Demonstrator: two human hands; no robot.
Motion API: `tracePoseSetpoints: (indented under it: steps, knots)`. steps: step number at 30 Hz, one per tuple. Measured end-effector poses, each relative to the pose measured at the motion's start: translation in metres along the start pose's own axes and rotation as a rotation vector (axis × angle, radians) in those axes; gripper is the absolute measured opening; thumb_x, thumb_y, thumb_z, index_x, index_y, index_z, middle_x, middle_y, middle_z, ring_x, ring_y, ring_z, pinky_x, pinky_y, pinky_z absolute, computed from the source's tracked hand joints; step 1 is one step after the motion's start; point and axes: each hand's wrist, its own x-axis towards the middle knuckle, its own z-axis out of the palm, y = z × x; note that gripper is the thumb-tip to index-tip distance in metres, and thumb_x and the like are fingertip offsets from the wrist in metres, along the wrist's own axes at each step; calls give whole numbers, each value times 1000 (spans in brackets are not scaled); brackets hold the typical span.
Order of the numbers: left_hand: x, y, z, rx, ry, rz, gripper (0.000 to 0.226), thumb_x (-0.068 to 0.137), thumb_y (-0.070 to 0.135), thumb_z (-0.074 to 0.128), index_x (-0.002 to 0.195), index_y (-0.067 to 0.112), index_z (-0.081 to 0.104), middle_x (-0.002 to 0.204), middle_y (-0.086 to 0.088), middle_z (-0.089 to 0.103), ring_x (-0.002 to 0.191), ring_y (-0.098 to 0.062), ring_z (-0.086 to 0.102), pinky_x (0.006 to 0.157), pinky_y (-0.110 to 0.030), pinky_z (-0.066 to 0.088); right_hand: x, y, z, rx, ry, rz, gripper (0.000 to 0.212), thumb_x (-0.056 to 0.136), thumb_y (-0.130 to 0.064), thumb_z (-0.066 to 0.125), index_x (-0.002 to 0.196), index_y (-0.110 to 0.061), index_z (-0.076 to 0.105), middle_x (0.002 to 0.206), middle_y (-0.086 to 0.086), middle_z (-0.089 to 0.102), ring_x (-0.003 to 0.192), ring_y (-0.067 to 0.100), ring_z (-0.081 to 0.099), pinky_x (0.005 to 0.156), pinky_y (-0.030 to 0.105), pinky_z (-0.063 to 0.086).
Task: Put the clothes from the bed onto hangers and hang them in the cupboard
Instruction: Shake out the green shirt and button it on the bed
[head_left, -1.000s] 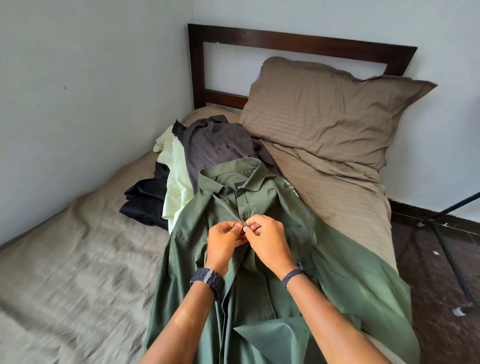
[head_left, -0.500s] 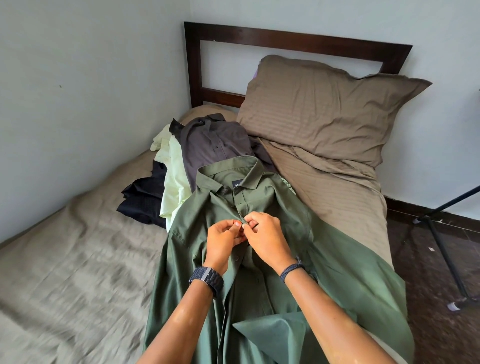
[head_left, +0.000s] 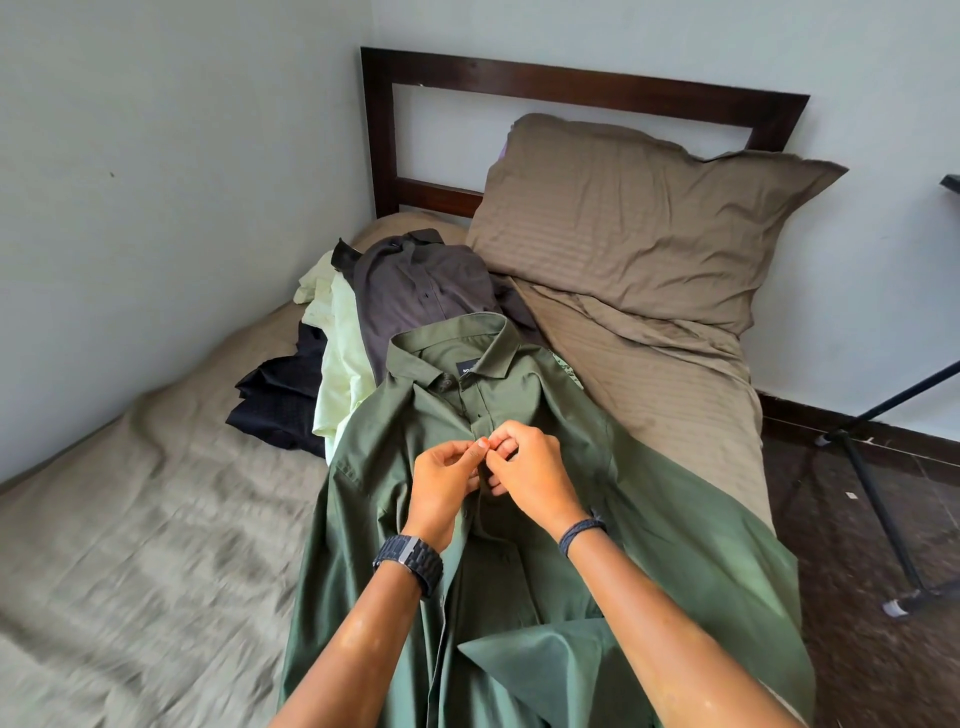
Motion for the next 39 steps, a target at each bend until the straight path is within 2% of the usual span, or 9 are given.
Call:
tracePoseSetpoints:
  steps: [8, 15, 20, 22, 25, 30, 34, 36, 39]
  knots:
    - [9, 1, -9, 61, 10, 11, 23, 94, 2, 54, 74, 7, 64, 62, -1, 57, 54, -6, 47, 50, -15, 38, -3, -1, -4, 134, -11, 12, 5, 87, -7, 66, 82, -6, 64, 74, 5, 57, 52, 12, 65, 53, 30, 58]
    - [16, 0, -13, -12, -172, -41, 18, 93, 2, 53, 81, 8, 66, 72, -2, 63, 69, -13, 51, 67, -26, 39, -1, -7, -12, 648, -65, 310, 11, 88, 3, 59, 79, -1, 61, 68, 10, 54, 56, 15, 53, 55, 29, 57]
    - [23, -2, -1, 52, -107, -19, 16, 92, -3, 53, 82, 6, 61, 66, 1, 66, 59, -6, 59, 54, -15, 48, 0, 5, -2, 246, 239, 159, 10, 90, -2, 55, 83, -9, 58, 79, 8, 61, 64, 16, 61, 63, 29, 57]
    - [28, -8, -2, 130, -90, -14, 14, 90, -5, 56, 84, 7, 61, 72, -5, 62, 65, -11, 59, 58, -18, 52, -6, 10, -1, 5, 292, 8, 5, 86, -9, 61, 85, -11, 57, 78, 3, 61, 69, 15, 59, 66, 15, 47]
    - [29, -18, -11, 226, -27, -26, 18, 89, -6, 58, 85, 11, 60, 73, -7, 59, 69, -14, 59, 60, -20, 54, -24, 23, 3, -104, 104, 58, 21, 80, -19, 71, 89, -14, 52, 77, -1, 57, 74, 13, 55, 62, 11, 38]
    - [9, -33, -28, 366, 100, 43, 25, 90, -5, 52, 87, 18, 61, 84, -8, 64, 76, -19, 63, 76, -31, 55, -46, 52, 9, -154, -197, 179, 38, 74, -29, 79, 101, -14, 56, 91, -1, 62, 87, 15, 60, 74, 22, 45]
    - [-20, -39, -33, 642, 145, 129, 14, 87, 3, 62, 87, 16, 66, 84, 6, 65, 78, -7, 61, 78, -17, 47, -55, 56, 11, -206, -163, 64, 14, 81, -21, 71, 79, -21, 57, 76, -7, 60, 73, 7, 55, 63, 15, 38]
    - [-29, -43, -33, 683, 105, 136, 10, 87, 5, 64, 90, 13, 69, 82, 7, 65, 74, -2, 58, 70, -6, 43, -57, 52, 10, -180, -88, 53, 21, 82, -16, 65, 68, -21, 50, 62, -10, 53, 58, 1, 47, 56, 15, 35]
    - [-35, -44, -31, 742, 44, 145, 10, 88, 7, 64, 92, 14, 70, 73, 11, 60, 67, 1, 54, 65, -6, 41, -57, 47, 7, -100, -37, 63, 32, 80, -7, 58, 61, -21, 37, 43, -11, 43, 43, 6, 34, 49, 19, 28]
